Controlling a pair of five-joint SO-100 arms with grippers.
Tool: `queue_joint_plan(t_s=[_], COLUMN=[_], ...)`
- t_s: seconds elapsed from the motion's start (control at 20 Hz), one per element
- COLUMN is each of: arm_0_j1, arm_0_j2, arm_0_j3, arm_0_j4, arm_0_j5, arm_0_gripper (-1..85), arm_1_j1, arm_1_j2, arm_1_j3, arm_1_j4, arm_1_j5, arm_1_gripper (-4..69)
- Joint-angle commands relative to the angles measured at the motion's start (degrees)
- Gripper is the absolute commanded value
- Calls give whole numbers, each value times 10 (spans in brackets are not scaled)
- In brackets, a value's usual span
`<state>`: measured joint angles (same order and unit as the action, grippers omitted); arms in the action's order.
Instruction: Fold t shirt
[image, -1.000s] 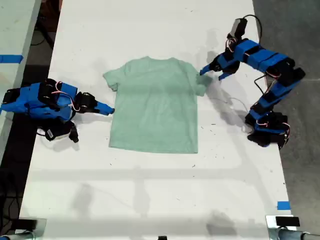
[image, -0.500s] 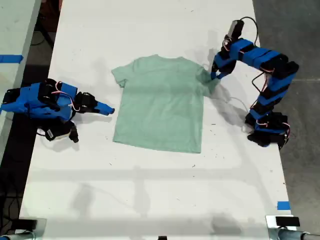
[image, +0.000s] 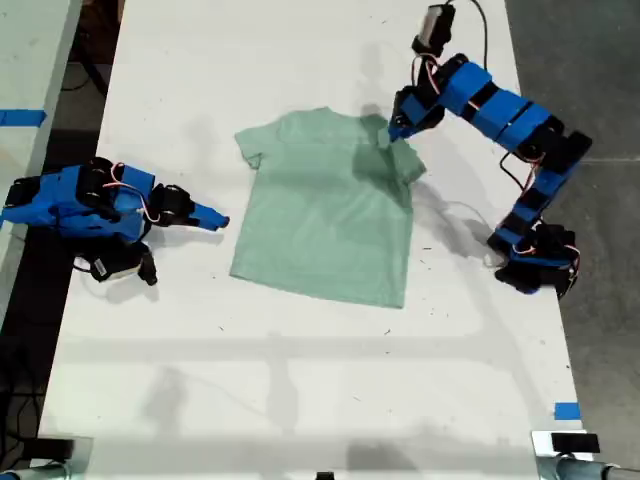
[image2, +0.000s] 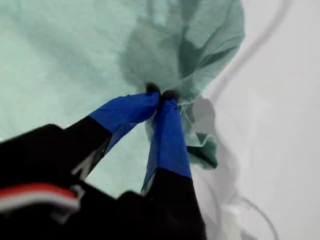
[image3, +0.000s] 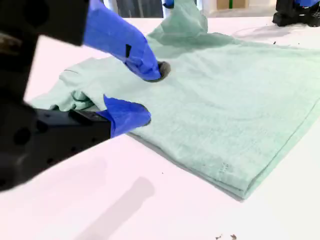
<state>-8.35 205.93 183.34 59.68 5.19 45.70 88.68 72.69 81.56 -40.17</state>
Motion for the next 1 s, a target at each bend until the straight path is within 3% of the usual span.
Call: queue_joint_plan(t_s=[0.0,0.2,0.25,0.3,0.35,0.45,0.5,0.55,0.65,0.8,0.95], arm_0_j1=[2,2,2,2,2,2,2,2,2,2,2], arm_0_j2=[4,4,4,4,4,4,4,4,4,4,4], arm_0_j3=[5,5,5,5,5,5,5,5,5,5,5], arm_0_j4=[1,1,1,1,1,1,1,1,1,1,1], arm_0_j5=[-8,-8,-8,-8,-8,-8,-8,-8,-8,-8,-8], arm_0_gripper=[105,105,105,105,105,105,105,105,105,105,105], arm_1_j1=[-91,-178,-186,-190,-179,-140,-116,-98,-83,-158,-265], arm_1_j2=[37,-1,-12,-16,-9,33,83,148,291,551,872], arm_1_j3=[-36,-41,-56,-81,-105,-145,-123,-86,5,279,658], arm_1_j4=[-54,-132,-134,-119,-86,-8,11,24,71,53,-51], arm_1_j5=[18,25,22,10,0,-15,-17,-20,4,90,132], arm_1_gripper=[10,10,59,362,428,407,307,154,3,6,6])
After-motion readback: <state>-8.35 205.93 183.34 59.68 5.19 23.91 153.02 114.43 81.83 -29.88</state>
